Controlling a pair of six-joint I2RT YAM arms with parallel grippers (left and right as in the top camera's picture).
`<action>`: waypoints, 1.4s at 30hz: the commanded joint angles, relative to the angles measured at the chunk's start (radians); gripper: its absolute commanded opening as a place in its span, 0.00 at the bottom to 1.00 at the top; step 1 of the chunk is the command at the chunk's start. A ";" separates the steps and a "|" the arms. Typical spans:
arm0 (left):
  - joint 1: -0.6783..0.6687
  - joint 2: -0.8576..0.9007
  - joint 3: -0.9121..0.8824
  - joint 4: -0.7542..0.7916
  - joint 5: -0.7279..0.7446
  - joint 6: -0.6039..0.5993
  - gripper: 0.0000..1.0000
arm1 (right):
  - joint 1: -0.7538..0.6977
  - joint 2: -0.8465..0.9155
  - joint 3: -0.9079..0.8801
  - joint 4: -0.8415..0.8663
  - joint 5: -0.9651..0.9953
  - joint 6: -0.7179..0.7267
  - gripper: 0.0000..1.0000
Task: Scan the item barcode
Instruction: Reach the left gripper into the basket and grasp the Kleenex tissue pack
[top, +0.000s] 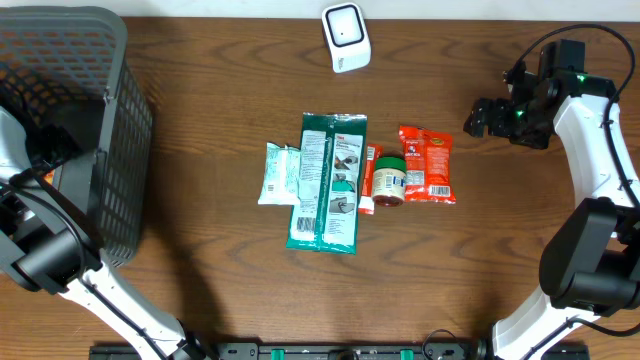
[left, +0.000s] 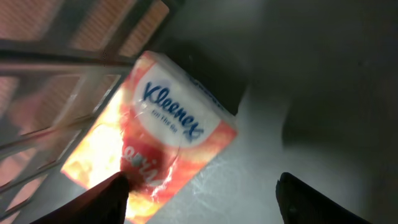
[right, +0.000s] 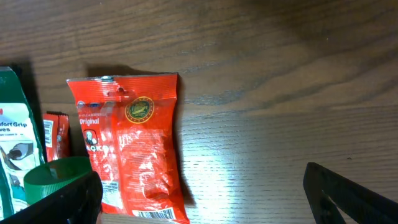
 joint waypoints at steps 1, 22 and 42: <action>-0.001 0.030 -0.021 0.013 -0.005 0.017 0.76 | -0.004 -0.014 0.000 -0.001 -0.005 -0.005 0.99; -0.001 -0.140 -0.031 0.027 0.354 -0.010 0.61 | -0.004 -0.014 0.000 -0.001 -0.005 -0.005 0.99; 0.002 -0.014 -0.042 0.055 0.116 0.008 0.69 | -0.004 -0.014 0.000 -0.001 -0.005 -0.005 0.99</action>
